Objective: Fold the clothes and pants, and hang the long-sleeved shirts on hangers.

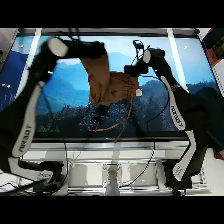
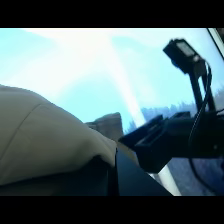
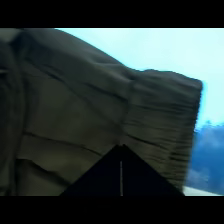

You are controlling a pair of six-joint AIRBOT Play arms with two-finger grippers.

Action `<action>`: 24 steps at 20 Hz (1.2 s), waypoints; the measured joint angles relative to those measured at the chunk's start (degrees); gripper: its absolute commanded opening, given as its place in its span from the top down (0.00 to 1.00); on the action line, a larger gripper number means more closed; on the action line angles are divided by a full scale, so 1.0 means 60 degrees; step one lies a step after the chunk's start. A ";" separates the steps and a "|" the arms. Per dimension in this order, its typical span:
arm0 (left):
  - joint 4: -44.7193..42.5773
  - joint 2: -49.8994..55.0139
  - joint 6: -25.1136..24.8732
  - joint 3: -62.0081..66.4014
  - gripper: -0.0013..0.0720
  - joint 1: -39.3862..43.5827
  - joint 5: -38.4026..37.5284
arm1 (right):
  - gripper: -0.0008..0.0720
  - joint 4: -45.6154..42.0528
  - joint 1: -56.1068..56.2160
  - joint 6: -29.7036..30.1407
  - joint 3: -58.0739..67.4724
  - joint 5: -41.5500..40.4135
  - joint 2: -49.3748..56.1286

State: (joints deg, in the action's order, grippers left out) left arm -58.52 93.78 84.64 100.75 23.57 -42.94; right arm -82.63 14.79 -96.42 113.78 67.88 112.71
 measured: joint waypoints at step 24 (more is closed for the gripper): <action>-0.0608 -0.0321 -0.0940 0.0000 0.03 -0.0018 -0.0441 | 0.23 0.2637 -0.1963 0.3646 -0.0091 0.2240 -0.0718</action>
State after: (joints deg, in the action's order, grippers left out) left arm -62.17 91.85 79.00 100.75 23.46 -45.58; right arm -66.81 3.01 -74.54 113.23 81.32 108.40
